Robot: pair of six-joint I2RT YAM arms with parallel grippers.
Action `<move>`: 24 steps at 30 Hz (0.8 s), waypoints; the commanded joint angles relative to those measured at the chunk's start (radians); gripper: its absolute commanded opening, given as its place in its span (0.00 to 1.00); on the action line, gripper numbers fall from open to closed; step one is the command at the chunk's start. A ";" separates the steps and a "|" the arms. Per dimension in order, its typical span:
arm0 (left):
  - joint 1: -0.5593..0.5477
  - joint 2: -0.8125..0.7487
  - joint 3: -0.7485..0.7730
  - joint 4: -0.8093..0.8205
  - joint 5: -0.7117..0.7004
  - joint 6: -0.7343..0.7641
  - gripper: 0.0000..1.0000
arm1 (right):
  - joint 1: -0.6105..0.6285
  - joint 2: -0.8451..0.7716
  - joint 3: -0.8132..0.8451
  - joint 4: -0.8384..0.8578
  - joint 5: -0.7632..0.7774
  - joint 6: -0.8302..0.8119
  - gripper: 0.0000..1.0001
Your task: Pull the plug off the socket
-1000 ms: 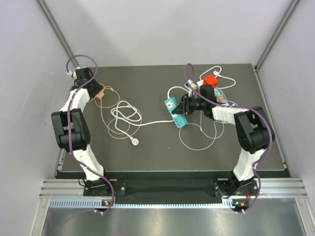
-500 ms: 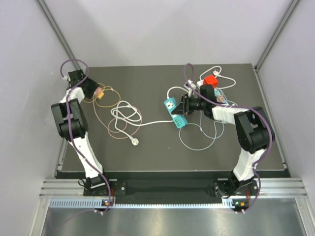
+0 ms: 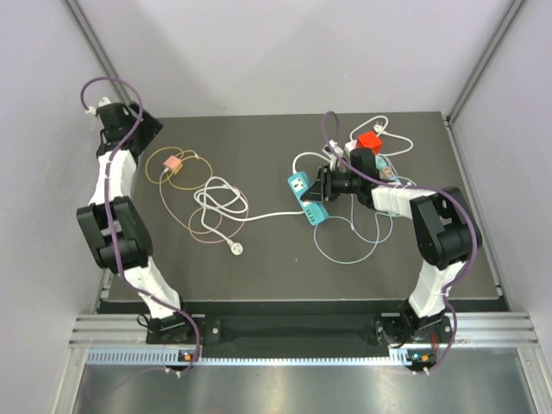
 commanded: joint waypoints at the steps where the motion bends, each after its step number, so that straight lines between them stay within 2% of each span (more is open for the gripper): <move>1: 0.005 -0.134 -0.092 -0.063 -0.054 0.073 0.82 | -0.009 -0.028 0.049 0.044 -0.025 -0.030 0.00; 3: 0.004 -0.211 -0.157 -0.076 -0.017 0.070 0.82 | -0.011 -0.028 0.049 0.044 -0.025 -0.029 0.00; 7: 0.002 -0.356 -0.446 -0.081 0.089 -0.035 0.80 | -0.011 -0.020 0.052 0.044 -0.028 -0.027 0.00; 9: 0.002 -0.407 -0.548 -0.096 0.148 -0.123 0.79 | -0.011 -0.020 0.050 0.043 -0.030 -0.026 0.00; 13: 0.001 -0.548 -0.765 -0.190 0.136 -0.325 0.78 | -0.011 -0.027 0.050 0.043 -0.027 -0.024 0.00; 18: 0.001 -0.694 -0.898 -0.179 0.145 -0.428 0.73 | -0.009 -0.033 0.049 0.044 -0.028 -0.026 0.00; 24: -0.001 -0.638 -0.932 -0.161 0.173 -0.453 0.68 | -0.011 -0.039 0.049 0.044 -0.028 -0.023 0.00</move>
